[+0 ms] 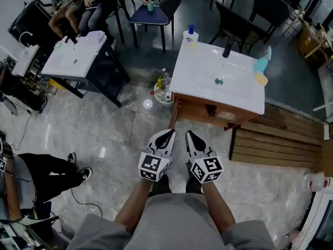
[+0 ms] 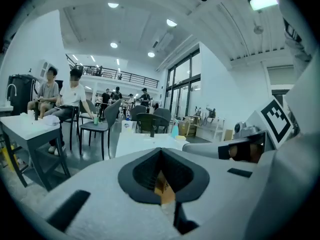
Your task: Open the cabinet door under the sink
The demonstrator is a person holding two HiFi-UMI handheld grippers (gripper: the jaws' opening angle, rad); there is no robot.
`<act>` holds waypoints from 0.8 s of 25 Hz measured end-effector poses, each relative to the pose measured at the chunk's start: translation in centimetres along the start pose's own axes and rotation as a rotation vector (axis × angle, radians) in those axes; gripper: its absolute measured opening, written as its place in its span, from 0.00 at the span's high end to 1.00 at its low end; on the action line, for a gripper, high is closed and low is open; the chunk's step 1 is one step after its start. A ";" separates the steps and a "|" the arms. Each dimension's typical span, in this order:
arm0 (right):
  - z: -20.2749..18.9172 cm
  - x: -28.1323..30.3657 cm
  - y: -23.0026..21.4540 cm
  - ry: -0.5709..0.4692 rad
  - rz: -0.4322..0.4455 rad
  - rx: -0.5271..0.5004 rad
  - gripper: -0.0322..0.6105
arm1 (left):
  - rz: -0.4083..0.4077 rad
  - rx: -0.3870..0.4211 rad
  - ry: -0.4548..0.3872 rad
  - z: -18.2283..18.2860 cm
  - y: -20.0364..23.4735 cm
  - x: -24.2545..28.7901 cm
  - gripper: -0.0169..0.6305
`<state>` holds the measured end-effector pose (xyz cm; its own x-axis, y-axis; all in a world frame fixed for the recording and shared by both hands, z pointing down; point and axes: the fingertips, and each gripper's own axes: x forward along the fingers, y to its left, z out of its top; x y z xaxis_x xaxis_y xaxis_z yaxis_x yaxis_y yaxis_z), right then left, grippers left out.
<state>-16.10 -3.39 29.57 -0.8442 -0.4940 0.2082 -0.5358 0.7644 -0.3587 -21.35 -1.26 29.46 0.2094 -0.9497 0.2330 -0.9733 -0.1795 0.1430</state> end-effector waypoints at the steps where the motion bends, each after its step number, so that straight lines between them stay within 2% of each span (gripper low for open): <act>1: 0.9 -0.3 0.2 -0.016 0.004 -0.017 0.94 | 0.000 0.008 -0.015 0.9 -0.3 0.1 0.96; 8: 7.1 -1.7 0.7 -0.136 0.009 -0.115 0.94 | 0.001 0.076 -0.124 7.4 -1.9 0.1 0.96; 12: 10.8 -2.5 1.3 -0.212 0.012 -0.164 0.94 | 0.003 0.142 -0.188 10.7 -2.9 -0.2 0.96; 16: 13.4 -2.7 2.0 -0.259 0.013 -0.225 0.94 | -0.007 0.167 -0.238 13.0 -3.7 -0.2 0.96; 20: 14.3 -2.6 2.3 -0.283 0.019 -0.237 0.94 | 0.001 0.174 -0.268 14.0 -3.8 -0.3 0.96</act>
<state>-14.88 -6.24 15.18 -0.8334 -0.5484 -0.0684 -0.5372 0.8329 -0.1329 -19.02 -3.86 15.33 0.1982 -0.9796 -0.0324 -0.9799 -0.1973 -0.0288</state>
